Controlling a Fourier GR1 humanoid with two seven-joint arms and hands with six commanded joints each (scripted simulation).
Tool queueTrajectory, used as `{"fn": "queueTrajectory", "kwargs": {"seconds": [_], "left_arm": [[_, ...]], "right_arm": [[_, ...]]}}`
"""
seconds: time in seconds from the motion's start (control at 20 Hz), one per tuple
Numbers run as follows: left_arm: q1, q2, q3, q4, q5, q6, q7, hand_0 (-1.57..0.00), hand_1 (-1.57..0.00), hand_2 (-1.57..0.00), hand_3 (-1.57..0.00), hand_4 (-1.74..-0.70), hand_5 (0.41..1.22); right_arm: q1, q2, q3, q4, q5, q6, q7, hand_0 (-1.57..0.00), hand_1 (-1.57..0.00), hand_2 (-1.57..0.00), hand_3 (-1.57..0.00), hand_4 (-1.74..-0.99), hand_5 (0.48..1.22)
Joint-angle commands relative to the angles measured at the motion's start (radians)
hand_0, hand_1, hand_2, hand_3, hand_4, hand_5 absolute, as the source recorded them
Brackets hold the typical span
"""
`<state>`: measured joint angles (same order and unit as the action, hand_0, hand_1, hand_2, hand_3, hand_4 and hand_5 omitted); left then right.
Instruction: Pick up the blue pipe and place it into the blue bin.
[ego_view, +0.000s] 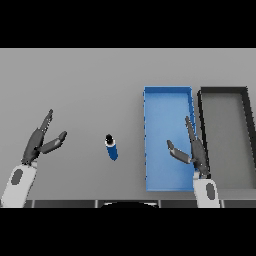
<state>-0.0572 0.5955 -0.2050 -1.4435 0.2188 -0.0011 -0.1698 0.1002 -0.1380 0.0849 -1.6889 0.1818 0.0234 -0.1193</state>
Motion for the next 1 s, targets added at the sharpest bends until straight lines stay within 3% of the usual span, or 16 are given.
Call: {"fn": "queueTrajectory", "kwargs": {"seconds": [0.0, 0.1, 0.2, 0.3, 0.45, 0.55, 0.8, 0.95], "left_arm": [[-0.003, -0.004, -0.009, -0.006, 0.001, -0.009, 0.004, 0.00, 0.00, 0.00, 0.00, -0.96, 0.594], [-0.006, 0.022, -0.011, -0.024, 0.028, -0.063, -0.008, 0.00, 0.00, 0.00, 0.00, -0.97, 0.594], [0.037, 0.039, -0.043, -0.074, 0.025, -0.106, -0.023, 0.00, 0.00, 0.00, 0.00, -0.99, 0.573], [0.051, 0.072, -0.071, -0.116, 0.025, -0.152, 0.003, 0.00, 0.00, 0.00, 0.00, -1.03, 0.549], [0.069, 0.058, -0.139, -0.165, 0.017, -0.203, 0.042, 0.00, 0.00, 0.00, 0.00, -1.10, 0.510], [0.059, 0.027, -0.191, -0.178, -0.026, -0.200, 0.088, 0.00, 0.00, 0.00, 0.00, -1.13, 0.485], [0.030, -0.046, -0.271, -0.170, -0.085, -0.208, 0.113, 0.00, 0.00, 0.00, 0.00, -1.14, 0.452], [0.006, -0.107, -0.293, -0.124, -0.108, -0.199, 0.085, 0.00, 0.00, 0.00, 0.00, -1.15, 0.456]], "right_arm": [[0.007, -0.001, 0.003, -0.009, -0.002, 0.005, 0.000, 0.00, 0.00, 0.00, 0.00, -1.206, 0.625], [-0.006, -0.003, 0.003, -0.005, 0.001, 0.005, 0.030, 0.00, 0.00, 0.00, 0.00, -1.197, 0.621], [0.009, -0.014, 0.005, -0.020, 0.011, 0.004, 0.013, 0.00, 0.00, 0.00, 0.00, -1.181, 0.619], [-0.018, -0.015, -0.002, -0.006, -0.004, 0.012, 0.032, 0.00, 0.00, 0.00, 0.00, -1.179, 0.616], [-0.005, -0.012, 0.005, -0.001, 0.006, 0.011, 0.022, 0.00, 0.00, 0.00, 0.00, -1.173, 0.616], [-0.014, -0.004, 0.008, -0.009, 0.002, 0.009, 0.042, 0.00, 0.00, 0.00, 0.00, -1.174, 0.618], [-0.017, -0.003, 0.002, -0.005, -0.001, 0.008, 0.055, 0.00, 0.00, 0.00, 0.00, -1.205, 0.618], [-0.015, 0.002, 0.008, -0.017, -0.005, 0.012, 0.043, 0.00, 0.00, 0.00, 0.00, -1.217, 0.626]]}}
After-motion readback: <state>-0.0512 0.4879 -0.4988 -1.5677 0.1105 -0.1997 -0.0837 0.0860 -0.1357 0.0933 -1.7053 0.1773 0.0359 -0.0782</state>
